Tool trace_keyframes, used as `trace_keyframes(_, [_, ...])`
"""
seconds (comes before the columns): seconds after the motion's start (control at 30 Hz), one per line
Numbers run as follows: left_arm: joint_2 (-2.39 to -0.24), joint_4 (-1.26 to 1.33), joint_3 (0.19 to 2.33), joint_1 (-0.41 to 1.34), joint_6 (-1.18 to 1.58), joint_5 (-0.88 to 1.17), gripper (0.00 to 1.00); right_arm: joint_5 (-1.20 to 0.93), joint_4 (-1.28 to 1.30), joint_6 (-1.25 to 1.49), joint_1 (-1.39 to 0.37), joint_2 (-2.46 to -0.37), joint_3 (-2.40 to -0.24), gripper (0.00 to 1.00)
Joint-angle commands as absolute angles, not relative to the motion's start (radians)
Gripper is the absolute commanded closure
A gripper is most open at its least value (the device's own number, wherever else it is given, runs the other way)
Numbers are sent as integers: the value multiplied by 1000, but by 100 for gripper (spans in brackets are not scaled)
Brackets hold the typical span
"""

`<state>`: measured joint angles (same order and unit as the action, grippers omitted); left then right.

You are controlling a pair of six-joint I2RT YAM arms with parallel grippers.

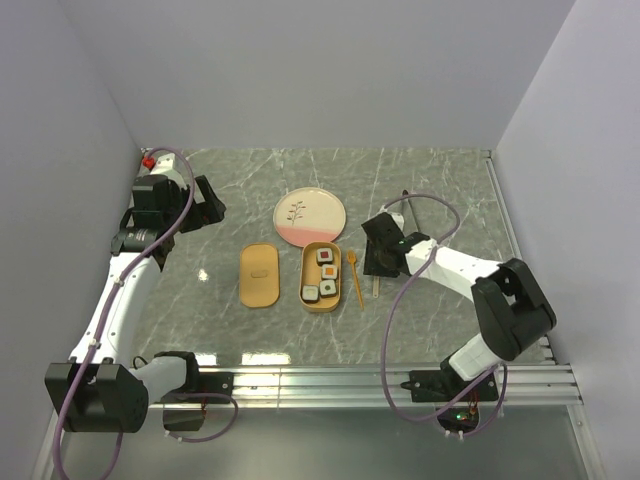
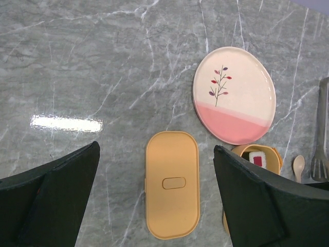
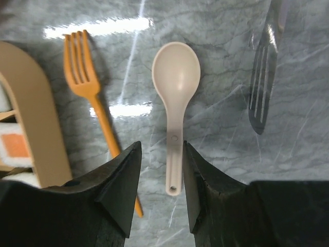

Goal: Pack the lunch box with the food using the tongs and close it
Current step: Pick up a utensil with the right arm

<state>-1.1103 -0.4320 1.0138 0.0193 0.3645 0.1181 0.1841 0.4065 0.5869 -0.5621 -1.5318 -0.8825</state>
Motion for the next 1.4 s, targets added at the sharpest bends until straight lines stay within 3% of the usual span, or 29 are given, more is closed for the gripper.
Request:
trace_keyframes(0.0, [-1104, -419, 1029, 21, 371, 133, 1, 216, 387, 600, -575, -1568, -916, 55])
trace_keyframes(0.77, [-1111, -417, 1025, 21, 367, 129, 1, 153, 357, 546, -690, -1713, -980, 59])
trace_keyframes(0.9, [-1114, -416, 1025, 21, 368, 132, 1, 153, 360, 548, -698, -1732, -976, 65])
trace_keyframes(0.93, [-1114, -416, 1025, 21, 368, 132, 0, 155, 365, 548, -698, -1735, -974, 73])
trace_keyframes(1.03, [-1114, -416, 1026, 21, 367, 132, 1, 163, 373, 552, -699, -1732, -969, 80])
trace_keyframes(1.37, [-1094, -410, 1005, 21, 368, 129, 1, 187, 448, 548, -699, -1651, -1018, 94])
